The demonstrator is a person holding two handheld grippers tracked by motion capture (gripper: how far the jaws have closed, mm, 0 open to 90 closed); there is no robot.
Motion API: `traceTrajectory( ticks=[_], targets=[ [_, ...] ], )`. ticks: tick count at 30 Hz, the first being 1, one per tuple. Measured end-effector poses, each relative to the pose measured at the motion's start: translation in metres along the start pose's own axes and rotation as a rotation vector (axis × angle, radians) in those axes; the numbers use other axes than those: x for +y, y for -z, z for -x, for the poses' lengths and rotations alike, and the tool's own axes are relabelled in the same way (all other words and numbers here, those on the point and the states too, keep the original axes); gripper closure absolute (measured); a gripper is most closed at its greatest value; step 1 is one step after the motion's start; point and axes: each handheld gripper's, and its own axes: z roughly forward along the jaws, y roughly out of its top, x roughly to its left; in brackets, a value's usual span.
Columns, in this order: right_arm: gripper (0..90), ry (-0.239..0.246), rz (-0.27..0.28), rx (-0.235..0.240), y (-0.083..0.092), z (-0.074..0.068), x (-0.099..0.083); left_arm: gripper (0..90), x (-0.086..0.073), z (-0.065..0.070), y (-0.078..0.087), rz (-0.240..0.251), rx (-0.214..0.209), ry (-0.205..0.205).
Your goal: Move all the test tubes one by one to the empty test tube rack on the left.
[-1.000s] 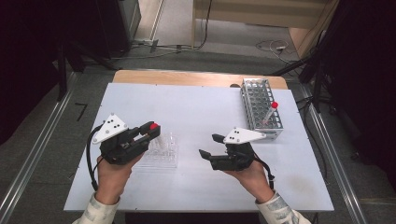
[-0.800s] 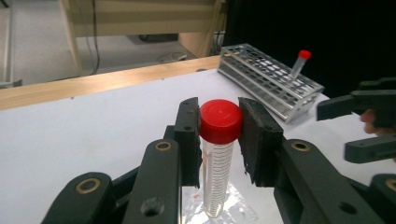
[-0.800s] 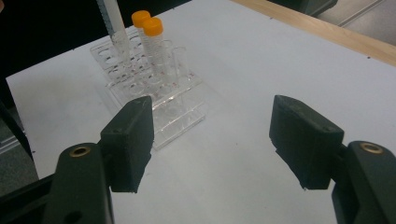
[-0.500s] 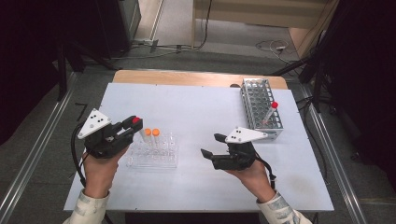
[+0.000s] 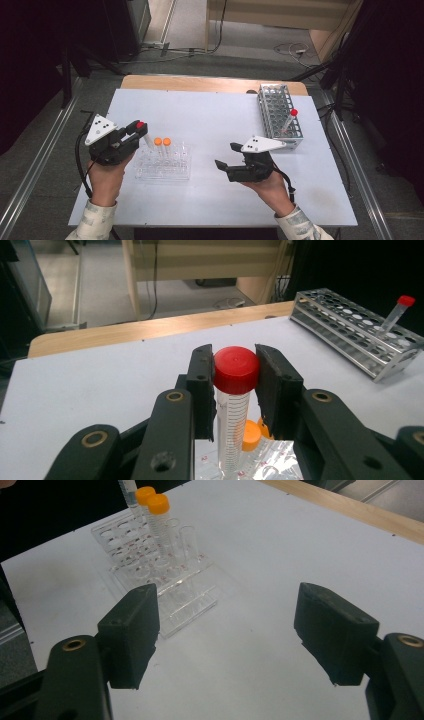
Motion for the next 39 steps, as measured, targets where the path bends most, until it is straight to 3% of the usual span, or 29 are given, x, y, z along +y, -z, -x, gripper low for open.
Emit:
traceTrajectory(
  ticks=[4, 14, 25, 28, 32, 37, 39],
  targets=[
    [19.1, -0.003, 0.001, -0.016, -0.001, 0.000, 0.000, 70.4, -0.005, -0.003, -0.005, 0.003, 0.021, 0.002],
    [18.8, -0.012, -0.001, -0.026, -0.001, 0.001, -0.001, 70.3, -0.015, -0.002, -0.014, -0.016, 0.042, -0.002],
    [18.8, -0.005, -0.003, -0.028, -0.001, 0.000, -0.001, 68.3, -0.035, 0.006, -0.028, -0.085, 0.092, -0.039],
    [18.9, -0.005, -0.002, -0.028, -0.001, 0.000, -0.001, 61.9, -0.038, 0.007, -0.031, -0.098, 0.094, -0.034],
    [18.9, -0.008, -0.002, -0.037, 0.000, 0.001, -0.002, 60.6, -0.036, 0.006, -0.028, -0.083, 0.096, -0.017],
    [18.9, -0.013, 0.002, -0.078, 0.000, 0.006, -0.003, 54.8, -0.035, 0.002, -0.025, -0.080, 0.070, 0.024],
    [18.9, -0.014, 0.004, -0.104, 0.000, 0.011, -0.004, 48.3, -0.034, 0.001, -0.025, -0.085, 0.043, 0.055]
  ],
)
